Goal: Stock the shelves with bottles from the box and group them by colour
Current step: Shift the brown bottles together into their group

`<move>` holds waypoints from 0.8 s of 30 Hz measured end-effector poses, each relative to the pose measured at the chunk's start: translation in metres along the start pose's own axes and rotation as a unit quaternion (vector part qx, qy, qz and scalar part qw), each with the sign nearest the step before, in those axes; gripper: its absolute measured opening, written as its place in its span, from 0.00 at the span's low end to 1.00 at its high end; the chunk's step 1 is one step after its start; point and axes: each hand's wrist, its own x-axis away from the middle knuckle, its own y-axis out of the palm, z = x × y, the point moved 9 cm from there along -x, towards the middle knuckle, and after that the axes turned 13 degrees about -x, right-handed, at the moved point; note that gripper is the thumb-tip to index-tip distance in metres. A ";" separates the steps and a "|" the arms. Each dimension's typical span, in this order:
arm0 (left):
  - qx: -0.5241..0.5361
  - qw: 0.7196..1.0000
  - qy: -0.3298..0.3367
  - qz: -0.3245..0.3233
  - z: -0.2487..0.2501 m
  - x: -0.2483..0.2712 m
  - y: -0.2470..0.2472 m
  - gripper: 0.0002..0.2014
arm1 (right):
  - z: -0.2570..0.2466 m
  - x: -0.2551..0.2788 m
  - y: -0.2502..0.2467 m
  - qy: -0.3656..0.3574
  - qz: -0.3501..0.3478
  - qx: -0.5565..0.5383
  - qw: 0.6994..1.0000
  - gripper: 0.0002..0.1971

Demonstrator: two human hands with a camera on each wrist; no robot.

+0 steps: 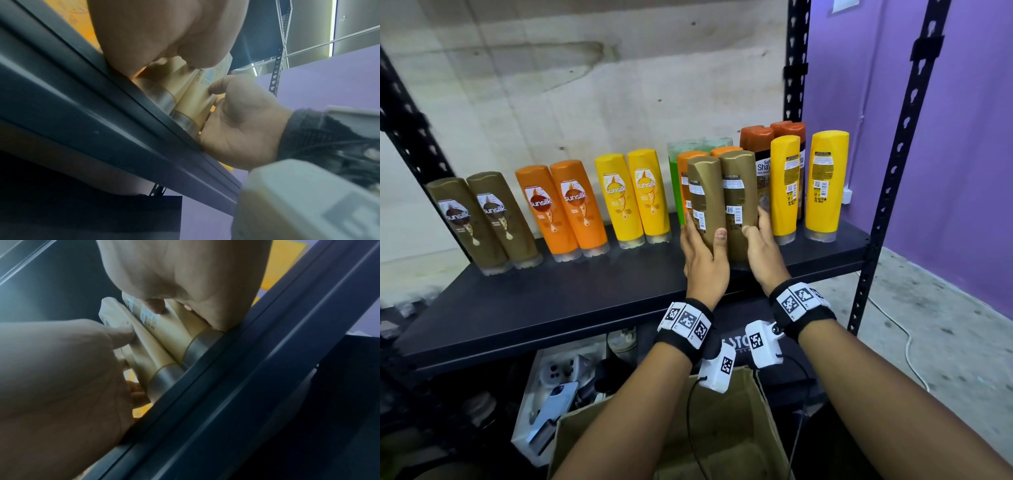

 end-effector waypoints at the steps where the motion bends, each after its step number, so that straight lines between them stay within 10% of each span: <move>1: 0.002 1.000 0.004 -0.001 -0.001 0.002 -0.001 0.37 | 0.000 0.001 -0.001 0.004 0.004 -0.006 1.000 0.26; 9: -0.153 0.988 0.034 -0.011 -0.005 0.024 -0.012 0.36 | -0.022 0.010 -0.010 -0.031 0.014 0.156 0.987 0.24; 16: -0.219 0.966 0.124 0.065 0.030 0.032 -0.035 0.10 | -0.051 0.025 -0.022 -0.062 -0.028 0.407 0.911 0.23; 24: -0.324 0.923 0.209 0.000 0.088 0.033 0.004 0.13 | -0.075 0.033 -0.055 -0.039 -0.082 0.544 0.834 0.12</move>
